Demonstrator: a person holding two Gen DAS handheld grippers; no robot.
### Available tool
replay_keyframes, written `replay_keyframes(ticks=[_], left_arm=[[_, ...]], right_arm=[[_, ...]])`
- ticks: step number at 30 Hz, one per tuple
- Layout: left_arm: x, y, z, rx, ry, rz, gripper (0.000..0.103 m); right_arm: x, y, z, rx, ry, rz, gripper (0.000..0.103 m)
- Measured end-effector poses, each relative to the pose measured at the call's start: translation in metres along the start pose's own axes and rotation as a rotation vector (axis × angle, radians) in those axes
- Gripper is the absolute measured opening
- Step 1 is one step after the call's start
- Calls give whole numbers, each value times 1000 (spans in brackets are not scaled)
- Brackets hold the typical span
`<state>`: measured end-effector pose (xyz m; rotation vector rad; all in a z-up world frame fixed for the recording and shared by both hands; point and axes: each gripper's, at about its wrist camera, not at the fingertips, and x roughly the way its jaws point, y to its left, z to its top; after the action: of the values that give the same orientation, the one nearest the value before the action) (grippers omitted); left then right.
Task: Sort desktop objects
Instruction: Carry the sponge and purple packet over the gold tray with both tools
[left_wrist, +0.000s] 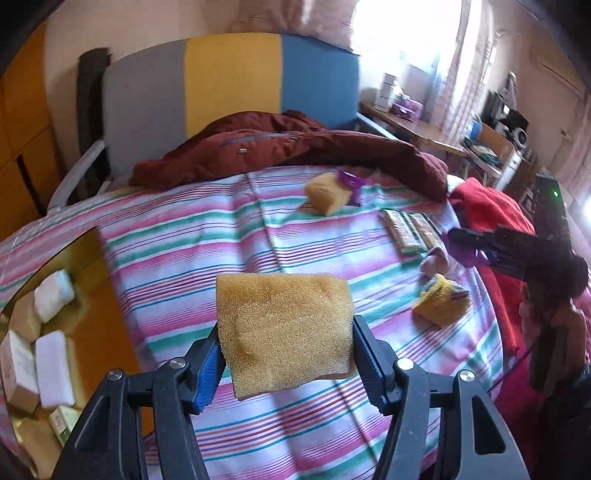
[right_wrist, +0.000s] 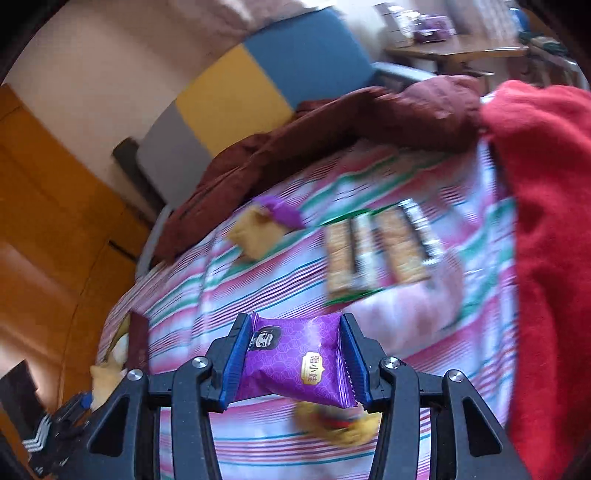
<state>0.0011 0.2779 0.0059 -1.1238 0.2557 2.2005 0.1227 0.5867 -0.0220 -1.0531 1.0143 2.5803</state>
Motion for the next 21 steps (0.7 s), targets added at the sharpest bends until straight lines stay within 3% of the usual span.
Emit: replay_keyframes(ticks=[6, 13, 21], left_arm=[[-24, 45, -12, -93, -34, 47, 64], [-50, 114, -30, -228, -65, 138, 64], [-77, 196, -57, -380, -93, 265, 64]], right_arm=[[14, 70, -15, -137, 63, 70, 49], [57, 168, -33, -263, 125, 221, 49], [97, 271, -78, -373, 245, 370, 49]])
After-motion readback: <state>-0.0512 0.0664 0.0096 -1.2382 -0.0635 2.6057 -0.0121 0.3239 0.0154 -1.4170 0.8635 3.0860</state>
